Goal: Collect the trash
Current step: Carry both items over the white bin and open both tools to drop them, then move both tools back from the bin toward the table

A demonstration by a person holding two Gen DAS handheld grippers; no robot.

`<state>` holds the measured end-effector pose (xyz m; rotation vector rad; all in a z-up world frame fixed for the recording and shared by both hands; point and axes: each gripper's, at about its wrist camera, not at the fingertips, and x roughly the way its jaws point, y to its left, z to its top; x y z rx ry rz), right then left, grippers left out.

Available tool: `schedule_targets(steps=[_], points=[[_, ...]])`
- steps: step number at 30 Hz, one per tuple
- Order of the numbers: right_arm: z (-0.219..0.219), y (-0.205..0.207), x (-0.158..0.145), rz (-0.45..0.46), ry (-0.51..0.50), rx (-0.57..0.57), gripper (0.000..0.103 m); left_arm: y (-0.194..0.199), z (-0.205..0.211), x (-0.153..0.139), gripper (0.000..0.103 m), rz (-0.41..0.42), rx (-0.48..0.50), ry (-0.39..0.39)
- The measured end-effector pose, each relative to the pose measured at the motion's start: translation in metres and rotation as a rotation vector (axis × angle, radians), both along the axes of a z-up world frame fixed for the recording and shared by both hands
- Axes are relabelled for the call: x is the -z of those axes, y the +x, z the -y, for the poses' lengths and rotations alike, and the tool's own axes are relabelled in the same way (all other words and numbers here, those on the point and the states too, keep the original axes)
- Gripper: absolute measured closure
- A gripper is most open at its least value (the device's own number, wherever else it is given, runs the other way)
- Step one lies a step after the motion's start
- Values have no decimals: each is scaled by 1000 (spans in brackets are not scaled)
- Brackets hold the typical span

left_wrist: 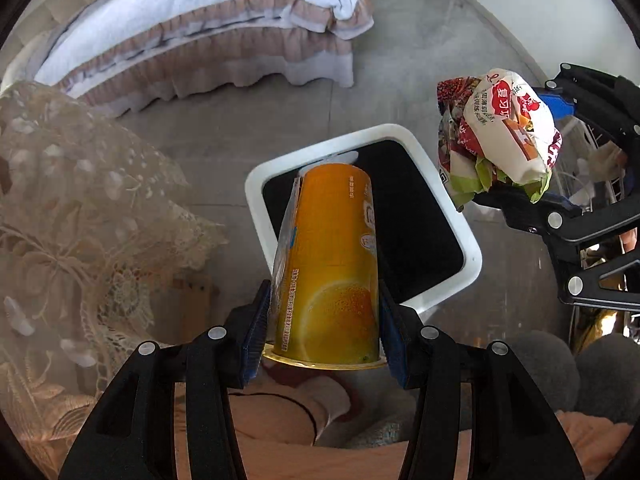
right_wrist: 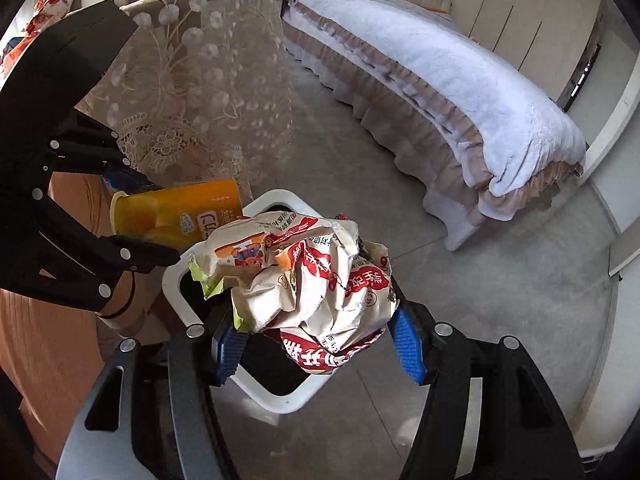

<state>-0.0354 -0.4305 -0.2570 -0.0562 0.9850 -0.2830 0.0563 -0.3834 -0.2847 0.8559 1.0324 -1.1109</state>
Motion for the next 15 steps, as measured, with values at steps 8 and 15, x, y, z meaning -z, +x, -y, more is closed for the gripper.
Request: schedule_targets(steps=[8,15], points=[[17,6,35,-74,58,1,39,-2,21,41,54,-70,34,102],[23,-1,49,-109,-10,-14,5,-5,27,51,5,-90,41,144]])
